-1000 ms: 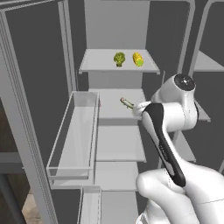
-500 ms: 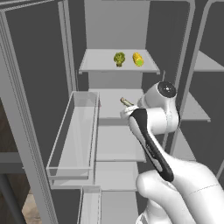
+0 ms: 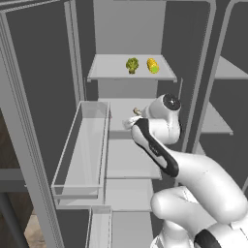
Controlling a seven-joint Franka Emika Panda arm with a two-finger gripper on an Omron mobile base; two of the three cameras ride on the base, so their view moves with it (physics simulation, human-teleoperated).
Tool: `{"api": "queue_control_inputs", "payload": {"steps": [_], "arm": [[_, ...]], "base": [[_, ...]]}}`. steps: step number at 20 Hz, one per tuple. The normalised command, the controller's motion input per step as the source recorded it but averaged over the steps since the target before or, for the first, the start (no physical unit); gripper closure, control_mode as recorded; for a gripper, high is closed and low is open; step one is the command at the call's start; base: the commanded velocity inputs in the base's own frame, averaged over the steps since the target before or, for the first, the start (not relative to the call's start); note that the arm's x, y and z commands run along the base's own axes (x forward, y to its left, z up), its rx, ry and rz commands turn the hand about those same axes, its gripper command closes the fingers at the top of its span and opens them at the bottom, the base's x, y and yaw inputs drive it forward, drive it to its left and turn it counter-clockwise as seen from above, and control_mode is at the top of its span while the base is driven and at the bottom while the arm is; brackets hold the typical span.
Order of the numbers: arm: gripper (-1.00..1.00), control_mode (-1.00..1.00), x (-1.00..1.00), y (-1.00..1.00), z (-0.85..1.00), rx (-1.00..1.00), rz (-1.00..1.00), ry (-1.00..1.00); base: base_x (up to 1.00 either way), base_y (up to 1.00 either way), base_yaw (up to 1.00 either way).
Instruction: Gather the corn and broccoli from the fridge and place them on a tray on the dining counter. Then gather the steak and fish from the fridge and place them on the other tray.
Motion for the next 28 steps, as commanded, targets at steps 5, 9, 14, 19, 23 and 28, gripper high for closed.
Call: {"api": "queue_control_inputs", "payload": {"steps": [5, 9, 14, 19, 23, 28], "arm": [[-1.00, -1.00, 0.72, 0.14, -0.05, 0.00, -0.01, 0.00], [-1.00, -1.00, 0.46, 0.16, -0.06, 0.01, -0.02, 0.00], [-1.00, -1.00, 0.43, 0.16, -0.05, 0.01, 0.00, 0.00], [-1.00, -1.00, 0.41, 0.21, -0.14, 0.00, 0.00, 0.00], [-1.00, -1.00, 0.43, 0.18, -0.16, 0.01, 0.00, 0.00], [-1.00, -1.00, 0.53, 0.10, -0.01, 0.02, -0.01, 0.03]], "base": [[0.00, 0.00, 0.00], [0.00, 0.00, 0.00], [0.00, 0.00, 0.00], [0.00, 0.00, 0.00], [0.00, 0.00, 0.00], [0.00, 0.00, 0.00]]}}
